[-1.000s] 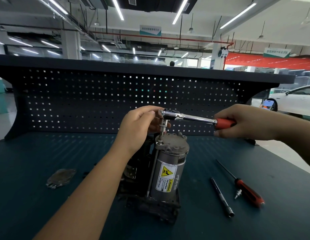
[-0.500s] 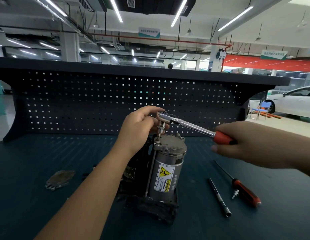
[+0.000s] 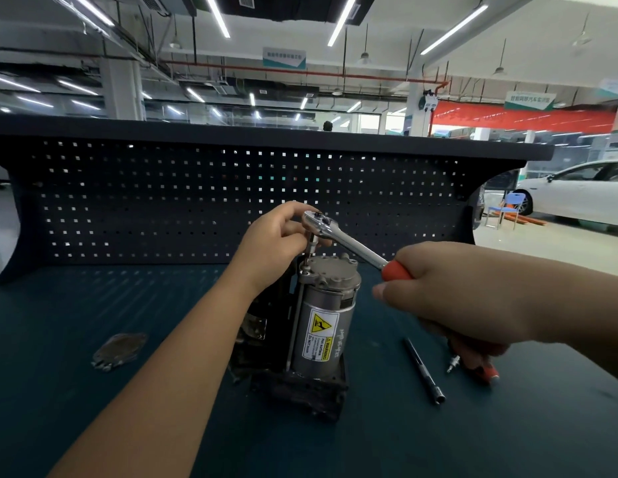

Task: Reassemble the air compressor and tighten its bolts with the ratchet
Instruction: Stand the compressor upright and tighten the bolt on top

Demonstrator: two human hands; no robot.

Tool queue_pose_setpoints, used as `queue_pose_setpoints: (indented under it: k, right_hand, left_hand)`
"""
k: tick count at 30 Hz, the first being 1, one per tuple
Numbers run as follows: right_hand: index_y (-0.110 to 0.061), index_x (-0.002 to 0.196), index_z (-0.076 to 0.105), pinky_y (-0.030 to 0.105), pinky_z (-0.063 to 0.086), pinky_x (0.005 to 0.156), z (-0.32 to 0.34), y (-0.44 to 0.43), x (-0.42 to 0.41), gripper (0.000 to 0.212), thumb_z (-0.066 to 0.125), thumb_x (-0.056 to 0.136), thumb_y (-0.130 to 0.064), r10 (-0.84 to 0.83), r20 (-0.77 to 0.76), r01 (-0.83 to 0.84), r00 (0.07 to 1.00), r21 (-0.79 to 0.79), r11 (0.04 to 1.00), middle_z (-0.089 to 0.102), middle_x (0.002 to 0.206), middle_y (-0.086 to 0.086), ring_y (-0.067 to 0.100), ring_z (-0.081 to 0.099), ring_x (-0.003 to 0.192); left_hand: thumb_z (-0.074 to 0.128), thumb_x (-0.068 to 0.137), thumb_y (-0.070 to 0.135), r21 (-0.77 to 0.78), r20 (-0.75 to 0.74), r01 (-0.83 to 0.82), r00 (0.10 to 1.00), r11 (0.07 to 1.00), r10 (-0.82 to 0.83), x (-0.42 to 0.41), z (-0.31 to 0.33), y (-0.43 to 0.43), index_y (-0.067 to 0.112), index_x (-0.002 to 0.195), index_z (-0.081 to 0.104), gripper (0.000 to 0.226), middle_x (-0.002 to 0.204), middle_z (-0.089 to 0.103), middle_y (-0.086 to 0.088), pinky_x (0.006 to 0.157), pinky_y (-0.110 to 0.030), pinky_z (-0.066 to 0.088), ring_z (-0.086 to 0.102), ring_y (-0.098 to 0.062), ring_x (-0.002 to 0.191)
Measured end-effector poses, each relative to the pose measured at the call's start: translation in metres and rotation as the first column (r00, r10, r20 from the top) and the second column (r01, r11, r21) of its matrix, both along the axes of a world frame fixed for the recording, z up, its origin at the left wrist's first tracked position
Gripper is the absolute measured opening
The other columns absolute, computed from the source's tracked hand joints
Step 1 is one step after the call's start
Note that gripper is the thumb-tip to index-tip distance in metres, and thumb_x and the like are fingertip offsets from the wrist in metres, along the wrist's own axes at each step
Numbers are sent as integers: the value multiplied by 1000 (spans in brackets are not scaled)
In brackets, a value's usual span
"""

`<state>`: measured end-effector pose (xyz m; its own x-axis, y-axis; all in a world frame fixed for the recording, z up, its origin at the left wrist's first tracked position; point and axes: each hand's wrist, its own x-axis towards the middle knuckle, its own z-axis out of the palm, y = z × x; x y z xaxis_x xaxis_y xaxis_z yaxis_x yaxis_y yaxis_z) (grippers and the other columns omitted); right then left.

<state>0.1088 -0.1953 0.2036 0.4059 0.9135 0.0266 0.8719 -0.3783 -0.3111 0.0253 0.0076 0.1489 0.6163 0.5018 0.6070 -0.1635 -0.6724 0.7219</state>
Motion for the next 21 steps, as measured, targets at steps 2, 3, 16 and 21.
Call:
queue_pose_setpoints:
  k: [2, 3, 16, 21]
  right_hand:
    - [-4, 83, 50, 19, 40, 33, 5, 2, 5, 37, 49, 94, -40, -3, 71, 5, 998, -21, 1000, 57, 58, 11, 19, 54, 34]
    - [-5, 82, 49, 20, 41, 34, 9, 3, 10, 36, 50, 93, -39, 2, 111, 1, 994, -29, 1000, 57, 58, 9, 19, 53, 33]
    - [-31, 73, 42, 24, 38, 59, 21, 77, 97, 29, 59, 90, -16, 214, 438, -197, 873, -85, 977, 52, 75, -9, 8, 50, 66]
    - [-26, 83, 40, 29, 38, 72, 25, 105, 110, 26, 58, 90, -8, 249, 530, -286, 810, -13, 958, 54, 87, -6, 17, 54, 85]
  left_hand:
    - [45, 80, -3, -11, -34, 81, 996, 997, -81, -4, 2, -1, 18, 107, 61, 38, 90, 74, 0, 81, -32, 50, 68, -14, 93]
    - [47, 79, 0, -15, -51, 111, 992, 994, -112, -7, 3, -2, 19, 105, 62, 35, 89, 74, -2, 80, -30, 50, 68, -14, 94]
    - [58, 89, 1, -49, -2, 212, 977, 976, -212, -19, -1, 8, 12, 108, 62, 22, 90, 75, -4, 77, -20, 50, 69, -14, 92]
    - [57, 89, 2, -10, 3, 231, 973, 973, -231, -9, 2, 7, 15, 112, 59, 26, 90, 75, -4, 75, -18, 51, 69, -13, 89]
